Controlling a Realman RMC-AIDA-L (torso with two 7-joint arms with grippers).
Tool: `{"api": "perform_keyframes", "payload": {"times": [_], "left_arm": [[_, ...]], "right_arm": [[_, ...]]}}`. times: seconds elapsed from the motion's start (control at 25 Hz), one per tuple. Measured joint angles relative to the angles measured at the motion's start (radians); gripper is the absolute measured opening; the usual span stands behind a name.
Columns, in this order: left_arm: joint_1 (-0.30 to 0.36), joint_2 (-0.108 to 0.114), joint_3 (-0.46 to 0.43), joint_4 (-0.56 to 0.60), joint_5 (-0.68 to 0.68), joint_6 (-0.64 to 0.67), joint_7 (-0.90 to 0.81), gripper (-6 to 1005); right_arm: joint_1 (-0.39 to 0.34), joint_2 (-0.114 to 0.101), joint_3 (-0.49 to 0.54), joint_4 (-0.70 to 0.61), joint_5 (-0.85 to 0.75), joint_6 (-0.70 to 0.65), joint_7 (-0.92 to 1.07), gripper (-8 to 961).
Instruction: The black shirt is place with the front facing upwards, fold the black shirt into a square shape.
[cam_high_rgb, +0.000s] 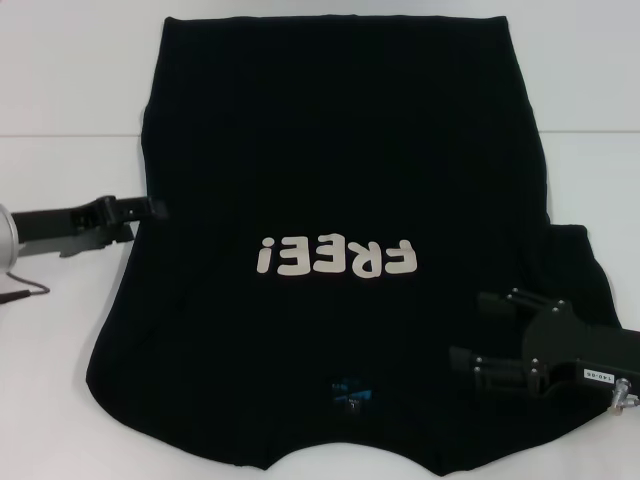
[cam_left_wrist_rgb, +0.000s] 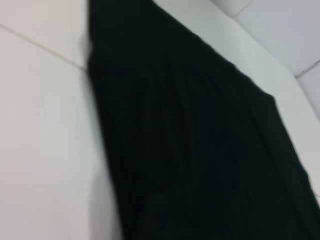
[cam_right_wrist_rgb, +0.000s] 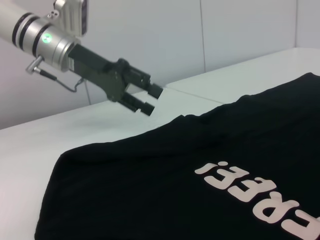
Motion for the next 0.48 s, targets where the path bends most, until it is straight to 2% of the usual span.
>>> {"api": "perform_keyframes", "payload": {"times": [0.24,0.48], "left_arm": [[0.007,-0.025,0.007,-0.041,-0.005,-0.104,0.041,720],[-0.001,-0.038,0.013,-0.052,-0.001,-0.150,0.055,710]], "right_arm": [[0.000,0.000,0.000,0.002,0.000,0.007,0.000,926],[0.000,0.000,0.000,0.002,0.000,0.007,0.002,926]]}}
